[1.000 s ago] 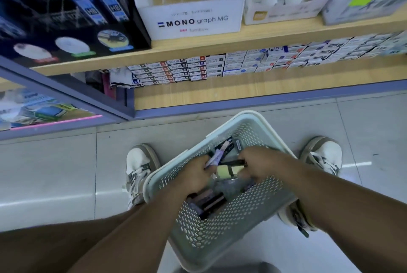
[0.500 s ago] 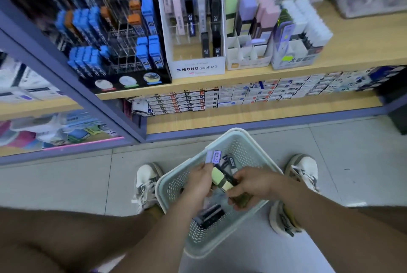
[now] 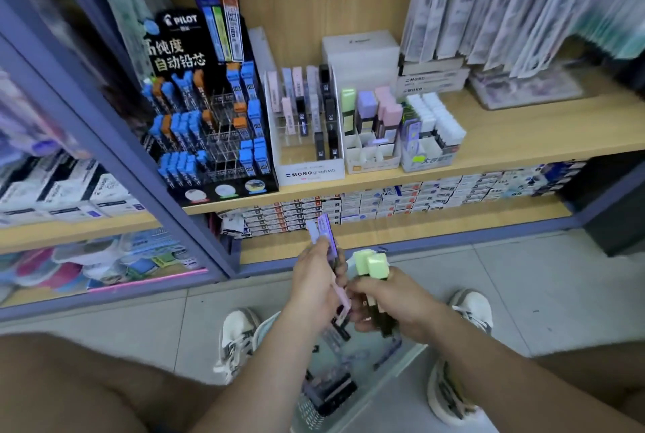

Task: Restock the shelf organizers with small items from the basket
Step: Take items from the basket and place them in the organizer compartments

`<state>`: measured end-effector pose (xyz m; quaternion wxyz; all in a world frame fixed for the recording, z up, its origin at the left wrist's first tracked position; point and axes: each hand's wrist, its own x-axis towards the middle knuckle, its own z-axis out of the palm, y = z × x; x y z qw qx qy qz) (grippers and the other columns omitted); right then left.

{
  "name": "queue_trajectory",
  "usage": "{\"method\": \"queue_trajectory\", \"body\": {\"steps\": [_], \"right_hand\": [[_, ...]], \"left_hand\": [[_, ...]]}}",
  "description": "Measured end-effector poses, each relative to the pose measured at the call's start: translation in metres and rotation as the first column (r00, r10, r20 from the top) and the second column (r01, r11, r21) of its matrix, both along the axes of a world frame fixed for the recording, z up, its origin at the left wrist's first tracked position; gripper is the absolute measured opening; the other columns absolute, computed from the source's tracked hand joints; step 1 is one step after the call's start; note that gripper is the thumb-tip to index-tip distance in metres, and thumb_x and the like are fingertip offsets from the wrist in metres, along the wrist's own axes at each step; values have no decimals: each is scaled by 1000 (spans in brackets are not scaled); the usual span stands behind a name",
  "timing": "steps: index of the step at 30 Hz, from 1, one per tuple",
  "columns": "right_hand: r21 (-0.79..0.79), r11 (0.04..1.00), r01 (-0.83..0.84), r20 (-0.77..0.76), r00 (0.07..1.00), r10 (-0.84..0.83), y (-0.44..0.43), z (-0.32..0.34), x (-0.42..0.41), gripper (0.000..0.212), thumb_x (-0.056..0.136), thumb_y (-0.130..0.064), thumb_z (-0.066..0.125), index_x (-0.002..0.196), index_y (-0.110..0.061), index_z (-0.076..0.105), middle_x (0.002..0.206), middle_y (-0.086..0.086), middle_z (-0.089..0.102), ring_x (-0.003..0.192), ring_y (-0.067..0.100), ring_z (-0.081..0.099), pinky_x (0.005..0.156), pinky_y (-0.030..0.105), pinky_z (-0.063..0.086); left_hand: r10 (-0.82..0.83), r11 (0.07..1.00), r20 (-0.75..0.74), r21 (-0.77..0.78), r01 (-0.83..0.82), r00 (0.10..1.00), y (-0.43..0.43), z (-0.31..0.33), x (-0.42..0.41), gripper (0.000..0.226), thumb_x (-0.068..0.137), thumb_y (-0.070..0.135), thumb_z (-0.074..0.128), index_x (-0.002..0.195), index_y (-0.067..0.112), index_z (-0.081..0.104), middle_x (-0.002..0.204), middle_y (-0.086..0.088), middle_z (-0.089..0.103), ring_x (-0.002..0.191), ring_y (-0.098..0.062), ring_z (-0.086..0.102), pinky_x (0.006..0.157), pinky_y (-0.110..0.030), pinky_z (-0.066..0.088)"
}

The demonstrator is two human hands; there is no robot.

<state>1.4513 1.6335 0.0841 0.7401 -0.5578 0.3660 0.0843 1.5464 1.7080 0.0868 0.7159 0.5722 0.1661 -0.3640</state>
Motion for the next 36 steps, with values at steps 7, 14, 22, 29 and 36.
{"method": "queue_trajectory", "body": {"steps": [7,14,22,29,36], "right_hand": [[-76,997,27,213,977,-10,-2,57,10,10,89,-24,69,85,-14,69,79,6,72,75,22,72,49,24,48],[-361,932,-38,266,953,142,-20,109,20,22,90,-24,68,75,-12,58,58,9,61,50,26,62,43,23,35],[-258,930,263,420,897,-137,-87,171,49,8,89,-5,60,86,-8,65,65,9,62,52,18,56,44,22,39],[-364,928,79,396,915,78,-101,163,81,21,80,-33,76,78,-18,62,62,1,45,53,12,41,47,24,39],[-426,899,99,425,900,102,-110,164,94,22,82,-30,76,70,-18,62,55,3,51,51,17,45,46,25,39]], "left_hand": [[37,999,222,-23,-33,974,-19,69,5,27,100,31,45,83,11,51,64,-7,57,59,-22,53,56,-31,46],[-120,987,423,-44,152,898,-27,128,20,27,103,25,38,83,11,50,62,-4,62,52,-17,57,54,-30,48],[-803,584,445,459,670,396,-21,179,98,20,103,26,39,92,13,49,61,-1,43,44,-10,29,40,-18,19],[-951,235,293,467,853,102,-36,180,110,23,101,26,43,81,16,43,53,8,39,47,-6,31,46,-19,18],[-884,384,417,392,836,211,-45,174,123,11,96,22,54,90,23,63,67,0,50,53,-7,44,51,-20,24]]}}
